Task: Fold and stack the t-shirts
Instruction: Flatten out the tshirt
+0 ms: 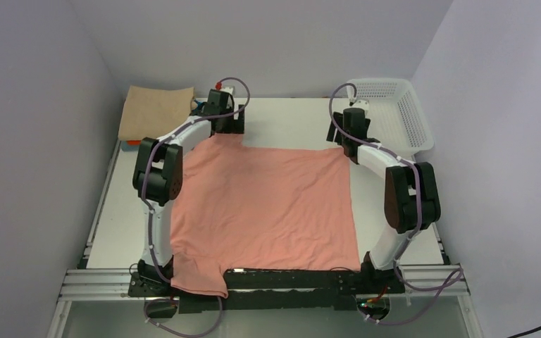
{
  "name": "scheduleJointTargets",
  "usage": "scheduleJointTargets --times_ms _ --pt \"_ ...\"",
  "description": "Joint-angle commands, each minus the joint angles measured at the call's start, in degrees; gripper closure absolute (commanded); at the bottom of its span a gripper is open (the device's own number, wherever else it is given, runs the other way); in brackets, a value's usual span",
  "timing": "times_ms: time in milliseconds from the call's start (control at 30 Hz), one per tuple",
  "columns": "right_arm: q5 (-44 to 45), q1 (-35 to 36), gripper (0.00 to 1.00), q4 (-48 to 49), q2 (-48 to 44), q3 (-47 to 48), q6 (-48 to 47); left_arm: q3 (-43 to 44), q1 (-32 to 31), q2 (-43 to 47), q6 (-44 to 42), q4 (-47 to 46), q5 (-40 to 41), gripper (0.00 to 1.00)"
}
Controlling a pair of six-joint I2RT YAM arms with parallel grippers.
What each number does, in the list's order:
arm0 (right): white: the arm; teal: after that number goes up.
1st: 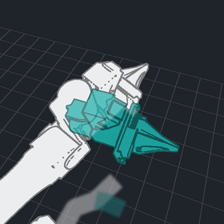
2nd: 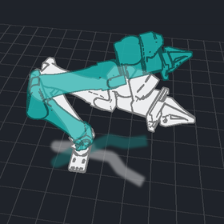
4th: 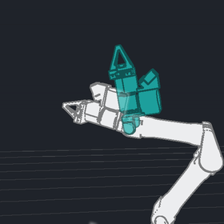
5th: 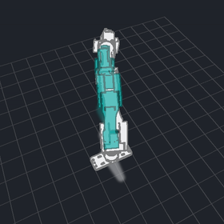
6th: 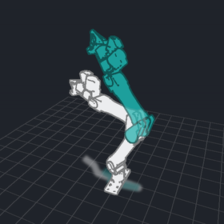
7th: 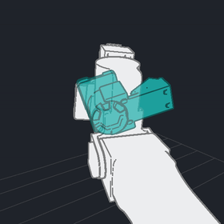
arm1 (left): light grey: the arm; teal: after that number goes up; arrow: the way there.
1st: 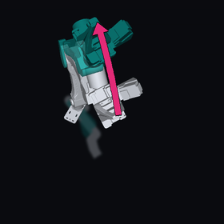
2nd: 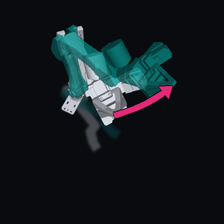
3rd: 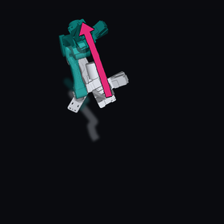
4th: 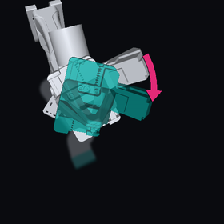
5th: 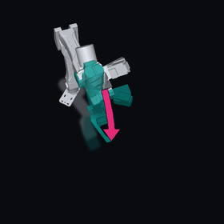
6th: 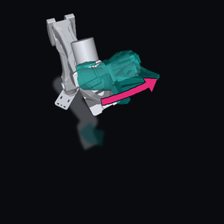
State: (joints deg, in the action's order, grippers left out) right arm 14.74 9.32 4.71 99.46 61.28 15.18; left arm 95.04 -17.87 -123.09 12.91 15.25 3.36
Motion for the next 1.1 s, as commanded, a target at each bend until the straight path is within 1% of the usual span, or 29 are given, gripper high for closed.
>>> scheduleJointTargets --times_ms 0,67,100,167,233,300,333,400,467,500,600,667,767,900,967,1067 --pt "-0.80 0.14 0.19 0.84 -2.59 7.66 -0.80 7.83 0.11 4.82 -0.36 0.87 -0.07 0.01" --pt "-1.58 0.48 0.02 -1.46 -5.15 7.62 -0.49 6.99 0.11 7.69 -0.02 2.52 0.24 0.01" --pt "-2.32 0.78 0.00 -3.03 -6.89 7.16 -0.23 5.84 0.07 9.70 0.58 3.52 0.16 0.01" --pt "-4.93 1.65 0.00 -5.99 -10.53 5.34 1.05 0.64 0.08 14.80 1.48 4.08 -1.67 0.01" --pt "-7.94 3.27 0.00 -8.01 -14.31 1.93 3.47 -7.71 0.03 21.10 2.81 2.98 -3.28 0.01" --pt "-10.63 5.92 0.00 -8.46 -17.09 -3.49 5.63 -16.66 0.03 27.05 5.44 1.72 -4.91 0.01" --pt "-11.73 7.58 0.00 -8.67 -17.82 -5.30 6.61 -20.82 -0.05 30.48 6.21 0.81 -6.24 0.01" --pt "-12.43 10.42 0.00 -9.16 -17.81 -7.93 8.07 -29.60 -0.06 34.15 7.93 -2.67 -7.92 0.01" --pt "-12.49 11.97 0.00 -9.37 -16.16 -9.09 10.21 -35.36 -0.06 35.13 9.46 -5.10 -8.00 0.01" --pt "-13.07 12.10 0.00 -9.19 -14.81 -9.45 11.16 -36.60 -0.06 34.62 10.29 -5.22 -7.38 0.01" --pt "-13.58 12.09 0.00 -10.63 -8.81 -8.48 13.74 -36.28 -0.06 30.72 11.65 -4.71 -6.91 0.01" --pt "-12.73 11.91 0.00 -11.18 -5.06 -7.77 14.53 -34.80 -0.06 27.52 12.40 -5.47 -8.29 0.01" --pt "-11.65 10.39 0.00 -11.78 -0.24 -6.70 15.53 -31.86 -0.06 22.10 13.10 -5.62 -9.06 0.01" --pt "-12.21 7.14 0.00 -12.69 5.18 -4.31 15.64 -25.55 -0.06 14.78 13.69 -3.30 -9.02 0.00" --pt "-11.66 5.81 0.00 -14.22 7.27 -2.83 15.64 -23.12 -0.06 12.07 14.15 -2.94 -10.91 0.01" --pt "-9.50 4.05 0.00 -16.33 9.15 -0.61 15.25 -21.81 -0.15 9.93 15.40 -5.27 -14.11 0.00"
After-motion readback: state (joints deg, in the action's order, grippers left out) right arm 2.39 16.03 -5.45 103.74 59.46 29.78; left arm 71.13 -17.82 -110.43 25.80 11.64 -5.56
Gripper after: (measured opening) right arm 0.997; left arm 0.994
